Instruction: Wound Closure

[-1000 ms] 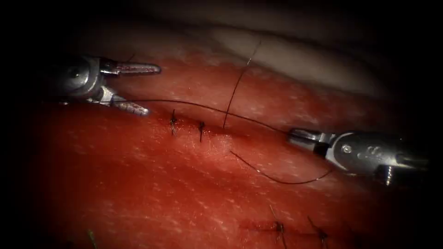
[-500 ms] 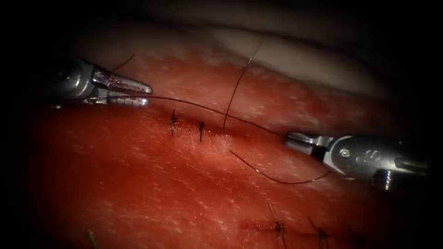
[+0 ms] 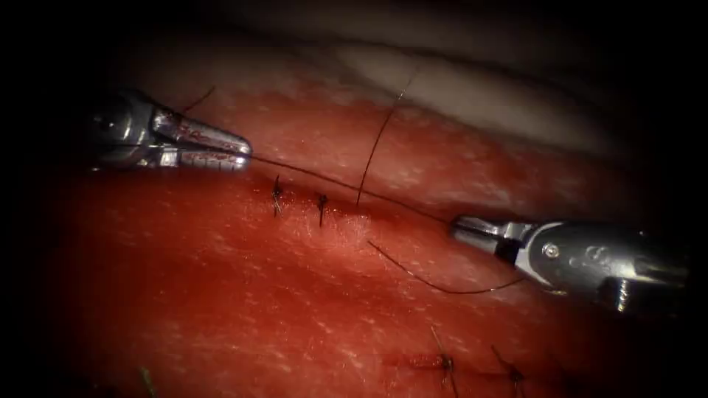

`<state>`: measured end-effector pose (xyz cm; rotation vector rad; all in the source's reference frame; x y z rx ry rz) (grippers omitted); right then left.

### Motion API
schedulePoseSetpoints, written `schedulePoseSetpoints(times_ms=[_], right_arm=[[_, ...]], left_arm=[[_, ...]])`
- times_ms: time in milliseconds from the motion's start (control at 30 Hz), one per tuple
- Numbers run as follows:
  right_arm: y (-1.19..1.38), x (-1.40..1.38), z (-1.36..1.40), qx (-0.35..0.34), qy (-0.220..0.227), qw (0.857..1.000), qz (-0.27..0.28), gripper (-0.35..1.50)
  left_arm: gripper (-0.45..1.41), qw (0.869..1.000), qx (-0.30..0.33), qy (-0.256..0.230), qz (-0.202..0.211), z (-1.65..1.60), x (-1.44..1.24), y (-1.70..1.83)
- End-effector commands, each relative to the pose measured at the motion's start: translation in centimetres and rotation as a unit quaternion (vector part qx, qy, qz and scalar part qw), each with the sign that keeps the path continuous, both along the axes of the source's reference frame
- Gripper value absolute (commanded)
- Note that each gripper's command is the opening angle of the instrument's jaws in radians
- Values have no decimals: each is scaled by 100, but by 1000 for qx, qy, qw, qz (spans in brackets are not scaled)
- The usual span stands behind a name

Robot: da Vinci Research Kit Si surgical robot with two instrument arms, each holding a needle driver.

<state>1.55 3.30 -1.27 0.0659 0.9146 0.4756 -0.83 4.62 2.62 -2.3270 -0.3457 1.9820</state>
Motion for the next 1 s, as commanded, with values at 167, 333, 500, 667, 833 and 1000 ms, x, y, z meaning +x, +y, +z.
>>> schedulePoseSetpoints(times_ms=[167, 333, 500, 667, 833, 1000], right_arm=[[-1, 14, 0, -1, 6, 1000, -1, -35], [-11, 19, -14, 4, 18, 1000, -10, -35], [-25, 26, -43, 21, 43, 999, -20, 2], [-6, 23, -82, 23, 104, 994, 24, 104], [38, 5, -112, 62, 143, 986, 56, 135], [74, -35, -118, 63, 168, 982, 60, 131]], left_arm=[[-35, 999, 5, 29, -33, 9, 0, 3], [-35, 994, 10, 68, -84, 20, 7, 8], [-35, 985, 13, 110, -129, 27, 3, 9], [-35, 982, 4, 137, -127, 38, -9, 2], [-35, 982, 0, 140, -125, 47, -9, 1], [-35, 985, -7, 129, -113, 51, -7, 2]])
